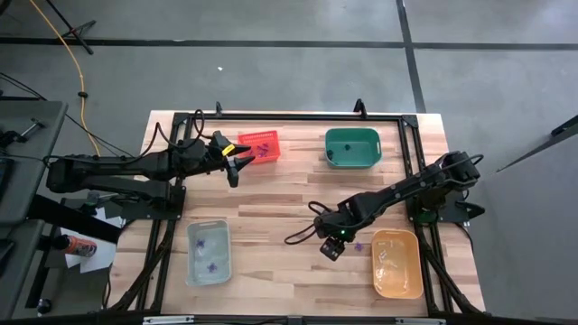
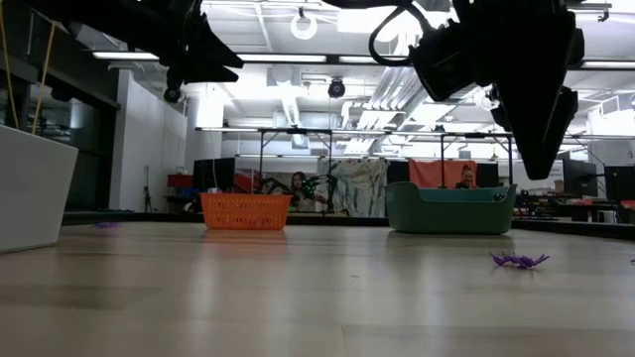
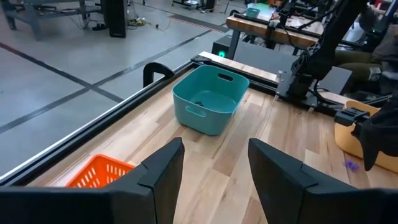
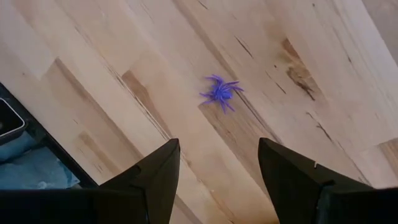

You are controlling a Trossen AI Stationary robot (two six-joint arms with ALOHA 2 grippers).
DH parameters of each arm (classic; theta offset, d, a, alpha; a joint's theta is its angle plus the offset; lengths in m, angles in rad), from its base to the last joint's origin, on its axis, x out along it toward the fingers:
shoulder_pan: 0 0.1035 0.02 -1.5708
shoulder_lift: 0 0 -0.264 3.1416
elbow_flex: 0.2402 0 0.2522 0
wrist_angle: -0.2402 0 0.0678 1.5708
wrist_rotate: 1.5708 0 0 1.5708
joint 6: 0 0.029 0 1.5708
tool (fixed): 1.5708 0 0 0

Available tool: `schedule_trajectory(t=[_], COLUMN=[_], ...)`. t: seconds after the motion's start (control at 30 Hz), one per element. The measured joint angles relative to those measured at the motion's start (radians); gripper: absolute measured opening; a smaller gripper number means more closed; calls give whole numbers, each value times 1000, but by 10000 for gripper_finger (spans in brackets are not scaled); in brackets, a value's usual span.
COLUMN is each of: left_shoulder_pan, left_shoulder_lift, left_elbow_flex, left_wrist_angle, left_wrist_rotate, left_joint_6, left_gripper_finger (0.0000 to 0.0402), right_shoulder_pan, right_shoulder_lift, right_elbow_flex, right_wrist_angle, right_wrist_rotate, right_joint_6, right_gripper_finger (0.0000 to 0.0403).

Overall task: Sort Halloween decoration
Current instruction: Put the purple spider toy into the white bin

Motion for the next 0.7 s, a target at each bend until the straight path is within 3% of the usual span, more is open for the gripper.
schedule_trajectory(t=[0.7], left_shoulder_pan=[0], left_shoulder_lift=[0], left_elbow_flex=[0], left_wrist_angle=[1], left_wrist_rotate=[44], left_joint_6=[-78], left_gripper_finger=[172], right_shoulder_pan=[20], right_shoulder_lift=[-1], right_elbow_flex=[0], right_wrist_angle=[0], right_wrist_rotate=[-1], right_joint_6=[180], right_gripper_finger=[213])
